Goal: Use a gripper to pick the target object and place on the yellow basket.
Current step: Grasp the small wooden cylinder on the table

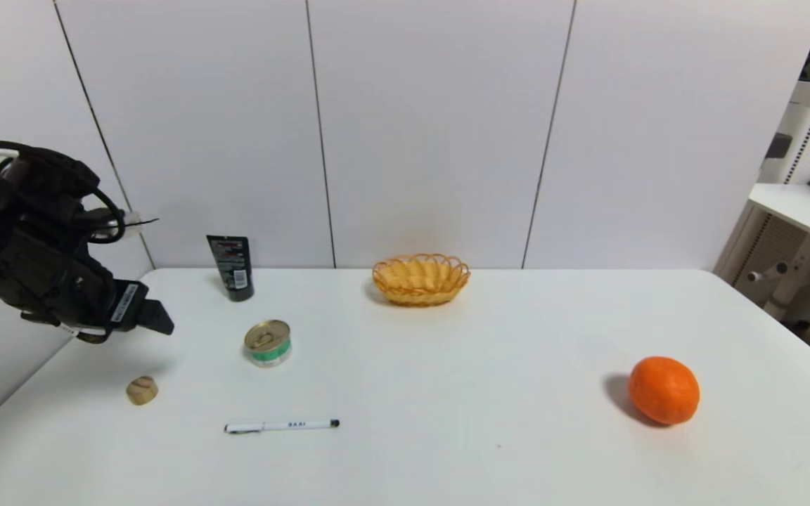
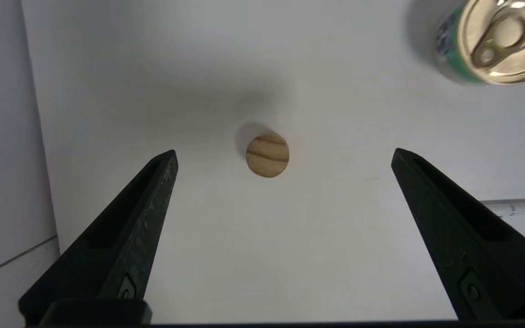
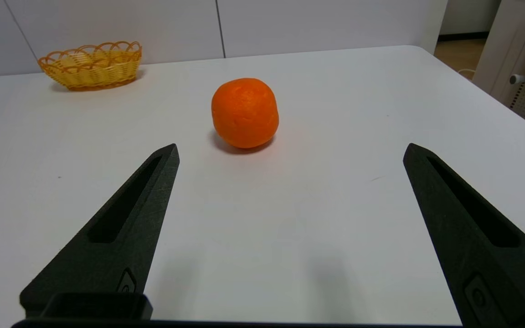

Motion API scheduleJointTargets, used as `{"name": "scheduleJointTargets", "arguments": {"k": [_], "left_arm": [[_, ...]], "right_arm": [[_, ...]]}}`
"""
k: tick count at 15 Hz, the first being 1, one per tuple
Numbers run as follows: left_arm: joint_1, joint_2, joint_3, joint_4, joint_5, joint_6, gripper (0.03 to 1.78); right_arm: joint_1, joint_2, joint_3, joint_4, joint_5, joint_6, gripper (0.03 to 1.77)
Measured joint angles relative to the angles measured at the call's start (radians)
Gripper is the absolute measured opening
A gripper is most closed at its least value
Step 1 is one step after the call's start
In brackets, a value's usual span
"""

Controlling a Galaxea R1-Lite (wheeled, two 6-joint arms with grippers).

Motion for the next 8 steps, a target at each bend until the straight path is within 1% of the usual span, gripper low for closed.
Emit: {"name": "scheduleJointTargets", "arguments": {"k": [2,8], "left_arm": [[0.02,0.047,0.0,0.041,-0.002,-0.014,1.69],[0.051,0.172,-0.002,0.041,-0.001,-0.039,1.69]], "right_arm": [[0.0,0.0,0.0,0.0,0.0,0.0,1.7],[0.0,0.0,0.0,0.0,0.0,0.0,1.7]]}}
